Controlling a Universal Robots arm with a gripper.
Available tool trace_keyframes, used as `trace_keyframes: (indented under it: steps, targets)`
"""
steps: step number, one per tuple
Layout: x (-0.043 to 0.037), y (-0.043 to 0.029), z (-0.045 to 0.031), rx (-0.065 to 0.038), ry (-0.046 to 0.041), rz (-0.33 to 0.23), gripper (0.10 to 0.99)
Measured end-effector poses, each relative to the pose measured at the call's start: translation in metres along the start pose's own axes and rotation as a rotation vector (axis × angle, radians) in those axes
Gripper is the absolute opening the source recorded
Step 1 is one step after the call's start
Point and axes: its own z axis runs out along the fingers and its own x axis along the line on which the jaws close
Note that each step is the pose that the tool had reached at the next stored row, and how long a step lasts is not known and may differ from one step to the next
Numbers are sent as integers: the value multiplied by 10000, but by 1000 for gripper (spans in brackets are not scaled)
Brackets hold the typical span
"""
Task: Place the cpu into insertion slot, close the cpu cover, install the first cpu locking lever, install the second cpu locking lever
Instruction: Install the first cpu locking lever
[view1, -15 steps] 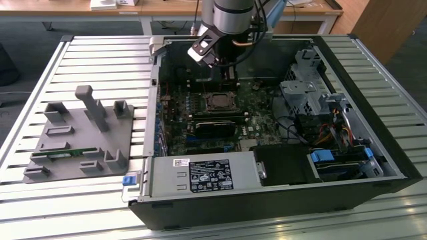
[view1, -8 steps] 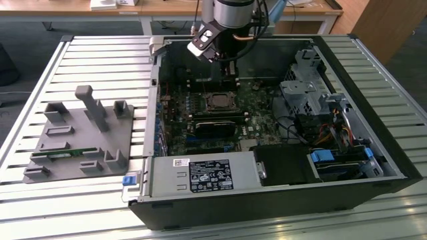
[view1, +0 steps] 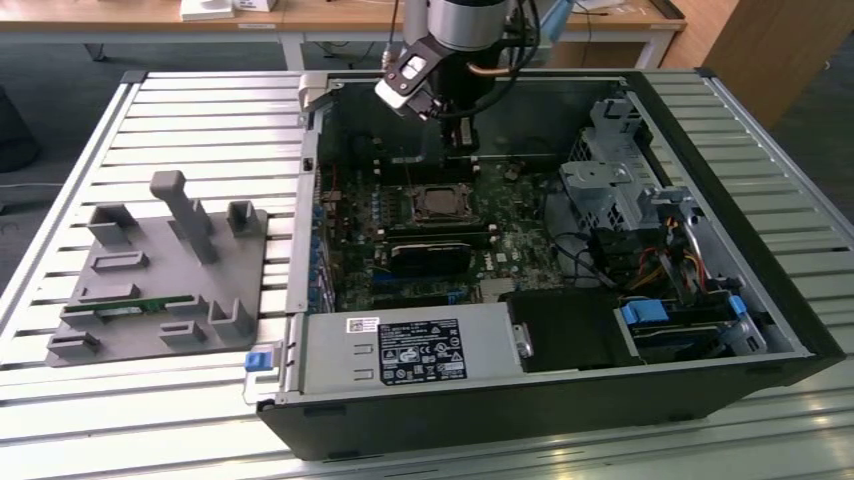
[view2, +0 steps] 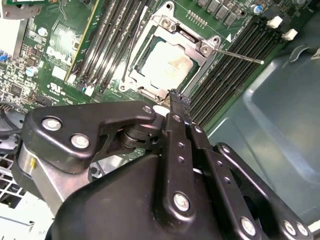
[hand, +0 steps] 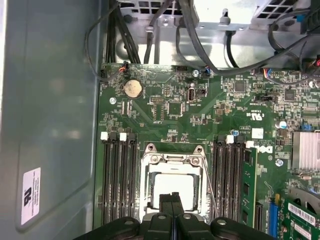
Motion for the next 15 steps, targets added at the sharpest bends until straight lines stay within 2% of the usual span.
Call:
trace_keyframes:
  steps: [7, 15]
  targets:
    - [0, 0, 0, 21, 19, -1027, 106]
    - [0, 0, 0, 31, 28, -1489, 106]
